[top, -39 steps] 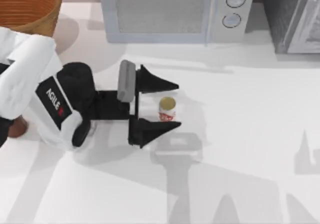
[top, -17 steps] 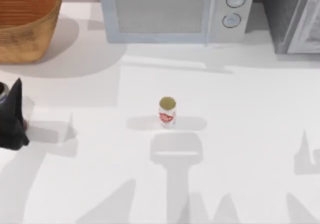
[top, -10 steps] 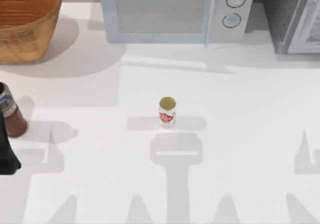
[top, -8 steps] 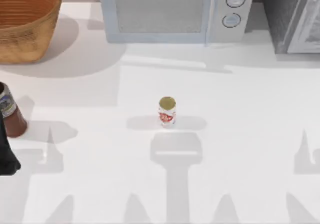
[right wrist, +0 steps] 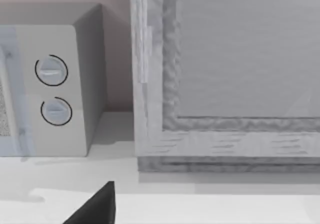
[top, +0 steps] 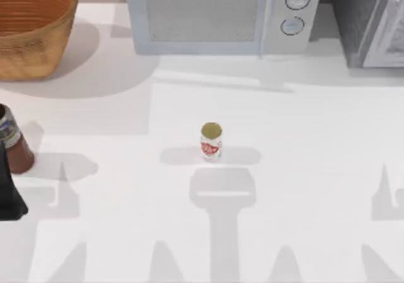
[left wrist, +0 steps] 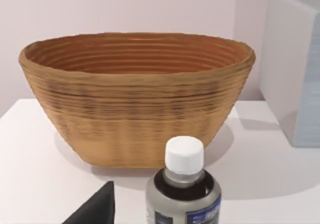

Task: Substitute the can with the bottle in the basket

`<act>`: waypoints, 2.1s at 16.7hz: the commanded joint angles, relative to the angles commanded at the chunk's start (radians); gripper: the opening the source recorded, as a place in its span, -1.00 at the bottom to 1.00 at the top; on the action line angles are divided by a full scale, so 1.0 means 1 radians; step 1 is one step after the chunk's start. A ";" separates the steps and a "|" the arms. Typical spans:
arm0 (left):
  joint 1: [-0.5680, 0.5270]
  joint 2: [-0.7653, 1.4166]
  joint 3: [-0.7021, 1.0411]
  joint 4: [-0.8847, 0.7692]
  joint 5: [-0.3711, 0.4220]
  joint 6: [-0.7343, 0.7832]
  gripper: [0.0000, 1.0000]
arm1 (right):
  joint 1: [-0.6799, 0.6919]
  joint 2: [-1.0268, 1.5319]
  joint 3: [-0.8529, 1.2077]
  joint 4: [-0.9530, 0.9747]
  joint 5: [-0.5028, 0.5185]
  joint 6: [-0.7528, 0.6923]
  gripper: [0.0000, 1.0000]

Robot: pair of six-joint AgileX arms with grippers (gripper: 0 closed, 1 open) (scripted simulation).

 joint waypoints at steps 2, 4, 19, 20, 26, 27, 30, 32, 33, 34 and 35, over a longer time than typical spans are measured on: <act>0.009 0.087 -0.007 0.067 0.005 0.002 1.00 | 0.000 0.000 0.000 0.000 0.000 0.000 1.00; 0.019 0.201 -0.009 0.165 0.015 0.007 1.00 | 0.000 0.000 0.000 0.000 0.000 0.000 1.00; 0.105 1.382 0.020 1.228 0.136 0.040 1.00 | 0.000 0.000 0.000 0.000 0.000 0.000 1.00; 0.110 1.449 0.022 1.285 0.143 0.042 1.00 | 0.000 0.000 0.000 0.000 0.000 0.000 1.00; 0.128 1.693 0.027 1.494 0.166 0.045 1.00 | 0.000 0.000 0.000 0.000 0.000 0.000 1.00; 0.129 1.701 0.027 1.500 0.166 0.045 1.00 | 0.000 0.000 0.000 0.000 0.000 0.000 1.00; 0.129 1.701 0.027 1.500 0.166 0.045 1.00 | 0.000 0.000 0.000 0.000 0.000 0.000 1.00; 0.125 1.701 0.026 1.498 0.165 0.045 1.00 | 0.000 0.000 0.000 0.000 0.000 0.000 1.00; 0.123 1.711 0.039 1.497 0.162 0.044 1.00 | 0.000 0.000 0.000 0.000 0.000 0.000 1.00; 0.120 1.727 0.059 1.494 0.159 0.043 1.00 | 0.000 0.000 0.000 0.000 0.000 0.000 1.00; 0.116 1.748 0.085 1.490 0.154 0.042 1.00 | 0.000 0.000 0.000 0.000 0.000 0.000 1.00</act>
